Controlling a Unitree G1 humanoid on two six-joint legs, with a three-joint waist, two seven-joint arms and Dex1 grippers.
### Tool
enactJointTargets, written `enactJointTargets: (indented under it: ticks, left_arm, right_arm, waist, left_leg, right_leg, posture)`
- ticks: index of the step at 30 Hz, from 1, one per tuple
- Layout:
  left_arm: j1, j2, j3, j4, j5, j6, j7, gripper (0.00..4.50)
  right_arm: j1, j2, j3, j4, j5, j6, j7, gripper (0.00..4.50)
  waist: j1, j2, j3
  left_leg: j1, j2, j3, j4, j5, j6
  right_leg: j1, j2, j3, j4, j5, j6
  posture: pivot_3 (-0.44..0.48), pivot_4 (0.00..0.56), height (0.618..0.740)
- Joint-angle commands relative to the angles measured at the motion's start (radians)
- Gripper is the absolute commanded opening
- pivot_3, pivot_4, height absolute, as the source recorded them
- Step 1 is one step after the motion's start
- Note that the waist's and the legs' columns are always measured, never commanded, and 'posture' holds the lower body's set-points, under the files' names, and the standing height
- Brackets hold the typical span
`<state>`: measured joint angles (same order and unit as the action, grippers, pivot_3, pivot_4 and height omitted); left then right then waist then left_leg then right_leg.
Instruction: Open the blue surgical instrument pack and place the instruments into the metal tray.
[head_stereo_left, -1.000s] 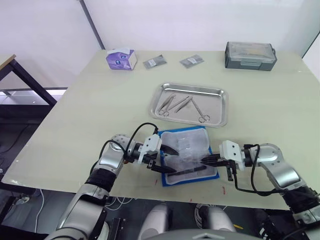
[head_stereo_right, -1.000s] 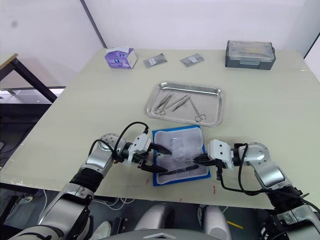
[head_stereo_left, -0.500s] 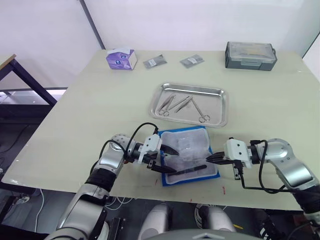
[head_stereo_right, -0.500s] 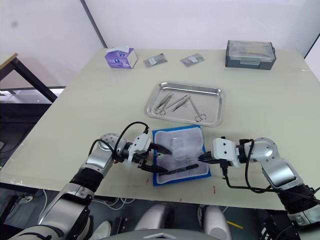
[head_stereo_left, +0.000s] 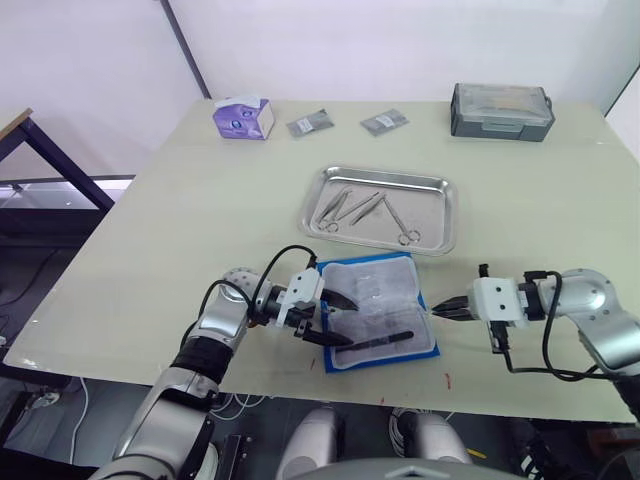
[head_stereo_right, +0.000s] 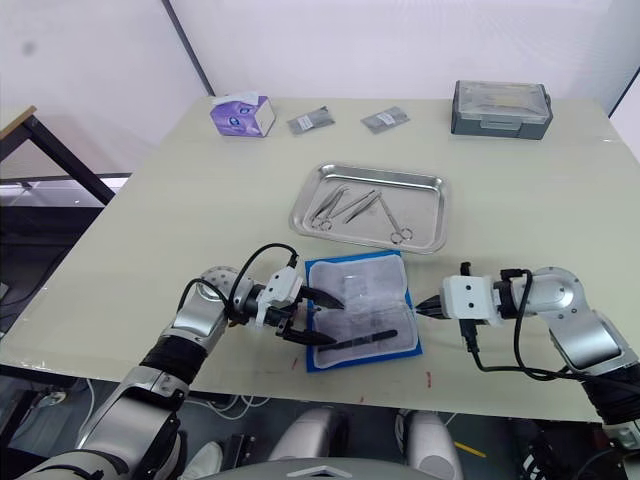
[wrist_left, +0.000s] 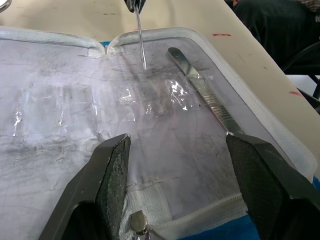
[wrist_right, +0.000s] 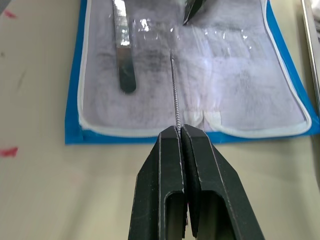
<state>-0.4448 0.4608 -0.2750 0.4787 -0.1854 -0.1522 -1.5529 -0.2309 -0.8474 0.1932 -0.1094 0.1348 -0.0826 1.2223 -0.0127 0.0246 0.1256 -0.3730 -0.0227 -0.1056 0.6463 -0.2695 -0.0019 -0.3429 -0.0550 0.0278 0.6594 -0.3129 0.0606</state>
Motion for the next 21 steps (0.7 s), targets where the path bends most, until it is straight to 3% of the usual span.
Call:
enactJointTargets:
  ticks: [1,7,13,21]
  left_arm:
    - [0.073,-0.003,-0.109,0.102,0.094,0.034,-0.022,3.26]
    - [0.066,-0.008,-0.109,0.112,0.095,0.030,-0.023,3.26]
    - [0.061,-0.014,-0.111,0.121,0.096,0.025,-0.024,3.26]
    - [0.062,-0.015,-0.110,0.123,0.096,0.023,-0.019,3.26]
  right_arm:
    - [0.023,-0.052,-0.074,-0.019,0.033,-0.025,0.016,0.06]
    - [0.026,-0.036,-0.159,-0.060,0.146,0.120,-0.033,0.06]
    - [-0.056,0.108,-0.209,-0.141,0.230,0.487,-0.310,0.06]
    - [-0.195,0.239,-0.184,-0.124,0.205,0.784,-0.551,0.06]
  waist:
    - [0.002,0.000,0.000]
    - [0.001,0.000,0.000]
    - [0.004,0.000,0.000]
    - [0.005,0.001,-0.001]
  left_leg:
    - [0.000,0.000,0.000,0.000,0.000,0.000]
    - [0.000,0.001,0.000,0.000,0.000,0.000]
    - [-0.001,0.002,0.000,0.000,0.000,0.000]
    - [-0.002,0.001,-0.002,0.000,0.000,0.000]
  right_leg:
    - [0.000,0.000,0.000,0.000,0.000,0.000]
    - [0.001,0.000,0.000,0.000,0.000,0.000]
    - [0.001,-0.001,0.000,0.000,0.000,0.000]
    - [0.000,-0.002,-0.001,-0.001,0.000,0.000]
  posture:
    - [0.000,0.150,0.738]
    - [0.000,0.150,0.738]
    - [0.000,0.150,0.738]
    - [0.000,0.150,0.738]
